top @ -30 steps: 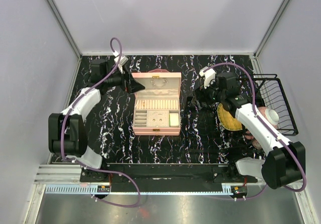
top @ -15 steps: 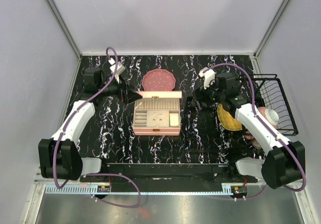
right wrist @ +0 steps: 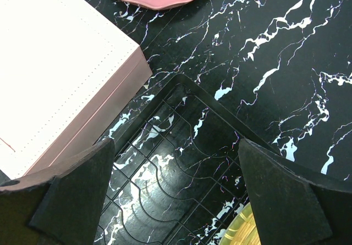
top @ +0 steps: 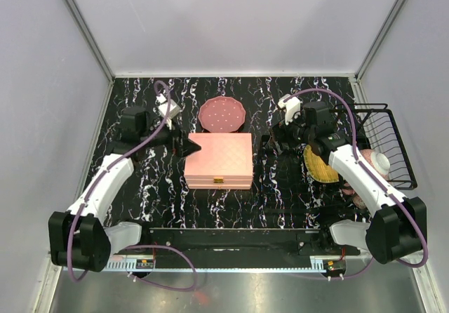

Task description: Organize the mixed jewelry

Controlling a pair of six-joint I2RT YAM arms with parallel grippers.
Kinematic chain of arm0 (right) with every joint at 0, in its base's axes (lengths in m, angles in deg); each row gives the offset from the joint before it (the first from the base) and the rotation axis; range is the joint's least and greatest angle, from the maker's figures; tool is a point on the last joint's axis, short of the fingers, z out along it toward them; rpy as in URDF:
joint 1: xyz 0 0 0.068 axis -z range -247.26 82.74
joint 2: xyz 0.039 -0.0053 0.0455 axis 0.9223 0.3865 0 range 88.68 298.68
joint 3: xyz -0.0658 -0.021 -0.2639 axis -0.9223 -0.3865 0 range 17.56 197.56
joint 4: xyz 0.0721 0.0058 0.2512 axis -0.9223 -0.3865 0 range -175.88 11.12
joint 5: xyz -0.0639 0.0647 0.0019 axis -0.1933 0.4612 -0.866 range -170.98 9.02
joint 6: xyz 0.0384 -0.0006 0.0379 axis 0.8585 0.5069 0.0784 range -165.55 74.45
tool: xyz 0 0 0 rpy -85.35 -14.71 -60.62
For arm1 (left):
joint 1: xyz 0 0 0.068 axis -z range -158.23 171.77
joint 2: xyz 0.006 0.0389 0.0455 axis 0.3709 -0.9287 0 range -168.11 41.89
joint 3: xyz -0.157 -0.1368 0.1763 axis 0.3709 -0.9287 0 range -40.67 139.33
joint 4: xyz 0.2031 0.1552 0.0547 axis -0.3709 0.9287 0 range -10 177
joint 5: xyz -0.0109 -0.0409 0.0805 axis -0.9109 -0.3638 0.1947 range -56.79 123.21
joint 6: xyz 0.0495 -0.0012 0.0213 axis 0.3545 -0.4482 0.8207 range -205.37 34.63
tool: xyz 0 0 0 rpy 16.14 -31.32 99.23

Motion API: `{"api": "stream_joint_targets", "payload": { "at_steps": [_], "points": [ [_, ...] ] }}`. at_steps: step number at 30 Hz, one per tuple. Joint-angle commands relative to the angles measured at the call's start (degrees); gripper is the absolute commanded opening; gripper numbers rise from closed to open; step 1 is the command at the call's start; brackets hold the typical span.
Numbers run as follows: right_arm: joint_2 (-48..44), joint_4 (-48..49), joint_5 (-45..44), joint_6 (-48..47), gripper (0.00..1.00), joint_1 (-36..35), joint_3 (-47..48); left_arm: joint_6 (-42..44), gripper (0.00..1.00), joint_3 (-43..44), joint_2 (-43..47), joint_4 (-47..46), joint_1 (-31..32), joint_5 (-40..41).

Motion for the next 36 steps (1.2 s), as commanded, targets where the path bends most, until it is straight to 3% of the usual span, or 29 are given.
{"api": "stream_joint_targets", "payload": {
  "at_steps": [1,12,29,36],
  "points": [
    [0.5,1.7,-0.2,-1.0,1.00,0.2,-0.2,4.8,0.99,-1.6,1.5,0.0,8.4,12.3],
    [0.4,1.8,-1.2,-1.4,1.00,0.1,-0.3,14.3,0.99,-3.1,-2.6,1.5,23.5,32.8],
    [0.6,1.7,-1.7,-1.8,1.00,0.2,-0.4,20.5,0.99,-8.6,-7.7,4.0,32.0,40.1],
    [0.7,1.8,-2.4,-1.8,1.00,0.2,-0.4,19.8,0.99,-6.0,-3.7,3.7,31.9,42.2]
  ]
}}
